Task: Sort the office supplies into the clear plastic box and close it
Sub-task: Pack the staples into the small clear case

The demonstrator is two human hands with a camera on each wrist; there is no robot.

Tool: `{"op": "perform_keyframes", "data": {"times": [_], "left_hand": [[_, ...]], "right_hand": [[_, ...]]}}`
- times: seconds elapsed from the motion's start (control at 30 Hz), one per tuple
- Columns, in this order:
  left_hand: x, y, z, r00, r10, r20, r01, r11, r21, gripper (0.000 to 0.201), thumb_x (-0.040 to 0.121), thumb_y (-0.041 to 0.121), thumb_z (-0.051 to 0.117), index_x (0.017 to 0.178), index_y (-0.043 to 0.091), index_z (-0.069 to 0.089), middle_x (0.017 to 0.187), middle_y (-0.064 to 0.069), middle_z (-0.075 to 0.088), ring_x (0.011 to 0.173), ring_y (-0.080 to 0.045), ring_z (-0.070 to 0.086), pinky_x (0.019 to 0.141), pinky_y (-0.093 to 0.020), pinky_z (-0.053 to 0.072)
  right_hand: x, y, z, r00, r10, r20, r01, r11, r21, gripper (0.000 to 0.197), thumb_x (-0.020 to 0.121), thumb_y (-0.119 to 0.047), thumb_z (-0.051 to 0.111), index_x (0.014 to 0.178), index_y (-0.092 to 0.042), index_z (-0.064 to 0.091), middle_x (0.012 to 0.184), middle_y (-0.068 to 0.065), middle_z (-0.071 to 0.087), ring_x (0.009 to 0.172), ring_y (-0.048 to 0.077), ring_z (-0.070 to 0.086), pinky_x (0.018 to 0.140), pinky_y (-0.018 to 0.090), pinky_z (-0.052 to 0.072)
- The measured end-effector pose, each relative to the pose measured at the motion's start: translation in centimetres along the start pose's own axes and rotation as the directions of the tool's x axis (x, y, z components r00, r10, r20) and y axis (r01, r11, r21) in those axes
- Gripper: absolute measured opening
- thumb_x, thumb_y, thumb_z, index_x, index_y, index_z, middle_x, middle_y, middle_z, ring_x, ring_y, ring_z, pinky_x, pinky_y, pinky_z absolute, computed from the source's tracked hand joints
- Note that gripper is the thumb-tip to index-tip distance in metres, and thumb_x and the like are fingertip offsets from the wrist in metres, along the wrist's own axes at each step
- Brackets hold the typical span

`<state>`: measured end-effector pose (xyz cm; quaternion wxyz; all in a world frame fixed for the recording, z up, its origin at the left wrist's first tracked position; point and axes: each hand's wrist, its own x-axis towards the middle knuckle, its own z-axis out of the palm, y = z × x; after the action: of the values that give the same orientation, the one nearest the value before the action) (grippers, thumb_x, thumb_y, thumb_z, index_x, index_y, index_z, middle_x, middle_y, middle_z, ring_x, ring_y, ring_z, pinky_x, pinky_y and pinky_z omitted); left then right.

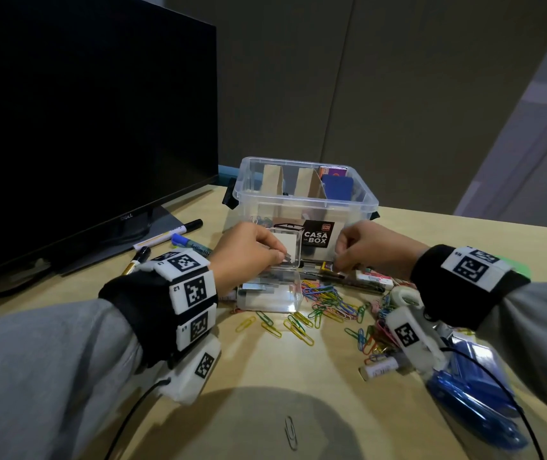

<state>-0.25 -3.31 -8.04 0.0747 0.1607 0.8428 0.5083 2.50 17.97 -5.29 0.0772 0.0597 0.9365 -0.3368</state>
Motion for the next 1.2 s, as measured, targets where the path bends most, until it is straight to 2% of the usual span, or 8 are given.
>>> {"op": "perform_keyframes", "data": {"times": [0.17,0.33,0.47,0.57,0.73,0.83,0.97,1.2], "left_hand": [[-0.1,0.0,0.2,0.999,0.038,0.018,-0.038,0.999,-0.014,0.005,0.085,0.008,0.072,0.084,0.013,0.073,0.08,0.002,0.068,0.076,-0.009,0.061,0.072,-0.024,0.05],[-0.1,-0.1,0.4,0.998,0.053,0.039,-0.053,0.998,-0.018,0.012,0.081,0.004,0.075,0.09,0.01,0.068,0.088,-0.01,0.071,0.084,-0.021,0.068,0.08,-0.03,0.057],[-0.1,0.0,0.4,0.997,0.048,0.053,-0.047,0.999,-0.021,0.018,0.079,0.002,0.076,0.091,0.012,0.066,0.09,-0.011,0.07,0.086,-0.02,0.069,0.079,-0.03,0.058],[-0.1,0.0,0.4,0.997,0.046,0.066,-0.046,0.999,-0.008,0.019,0.079,0.002,0.076,0.091,0.013,0.066,0.089,-0.009,0.071,0.084,-0.019,0.068,0.077,-0.027,0.058],[-0.1,0.0,0.6,0.997,0.046,0.065,-0.046,0.999,-0.001,0.018,0.079,0.003,0.077,0.09,0.014,0.067,0.083,-0.004,0.069,0.077,-0.013,0.066,0.072,-0.022,0.055],[0.0,-0.1,0.7,0.997,0.048,0.059,-0.046,0.999,-0.025,0.018,0.078,0.003,0.078,0.086,0.014,0.066,0.083,-0.008,0.07,0.079,-0.017,0.067,0.076,-0.028,0.058],[0.1,-0.3,0.8,0.999,0.024,0.045,-0.02,0.997,-0.076,0.02,0.08,0.0,0.075,0.092,0.013,0.066,0.09,-0.011,0.072,0.089,-0.022,0.07,0.084,-0.034,0.058],[0.2,-0.3,0.9,0.999,-0.027,0.026,0.032,0.974,-0.223,0.026,0.08,-0.005,0.073,0.098,0.011,0.063,0.097,-0.015,0.072,0.093,-0.025,0.07,0.086,-0.037,0.058]], "right_hand": [[0.2,0.3,-0.1,0.999,-0.043,-0.02,0.044,0.997,0.063,0.019,0.075,0.003,0.076,0.072,-0.008,0.061,0.07,0.006,0.063,0.07,0.018,0.059,0.078,0.037,0.053],[0.2,0.5,0.1,0.998,-0.044,-0.038,0.047,0.996,0.074,0.021,0.074,0.007,0.075,0.069,-0.008,0.061,0.071,0.007,0.064,0.071,0.019,0.062,0.081,0.038,0.055],[0.1,0.5,-0.1,0.997,-0.054,-0.055,0.061,0.99,0.13,0.024,0.07,0.01,0.076,0.065,-0.008,0.061,0.074,0.012,0.065,0.079,0.026,0.064,0.082,0.041,0.056],[0.1,0.4,-0.1,0.996,-0.051,-0.072,0.061,0.989,0.138,0.024,0.072,0.012,0.071,0.065,-0.008,0.061,0.074,0.011,0.063,0.075,0.023,0.06,0.077,0.038,0.054],[0.2,0.5,0.0,0.992,-0.057,-0.111,0.073,0.986,0.152,0.025,0.074,0.013,0.064,0.064,-0.01,0.06,0.078,0.013,0.063,0.087,0.035,0.062,0.086,0.048,0.055],[0.0,0.5,0.2,0.98,-0.11,-0.165,0.127,0.988,0.093,0.024,0.076,0.008,0.068,0.065,-0.012,0.06,0.076,0.007,0.064,0.089,0.031,0.065,0.085,0.043,0.057],[-0.1,0.0,0.4,0.956,-0.241,-0.166,0.255,0.964,0.07,0.017,0.08,0.002,0.073,0.08,-0.011,0.061,0.079,0.009,0.065,0.085,0.032,0.067,0.084,0.045,0.056],[-0.4,-1.5,1.4,0.897,-0.433,-0.092,0.433,0.901,-0.023,0.021,0.082,-0.007,0.074,0.1,-0.012,0.063,0.091,0.002,0.072,0.085,0.01,0.069,0.083,0.03,0.058]]}}
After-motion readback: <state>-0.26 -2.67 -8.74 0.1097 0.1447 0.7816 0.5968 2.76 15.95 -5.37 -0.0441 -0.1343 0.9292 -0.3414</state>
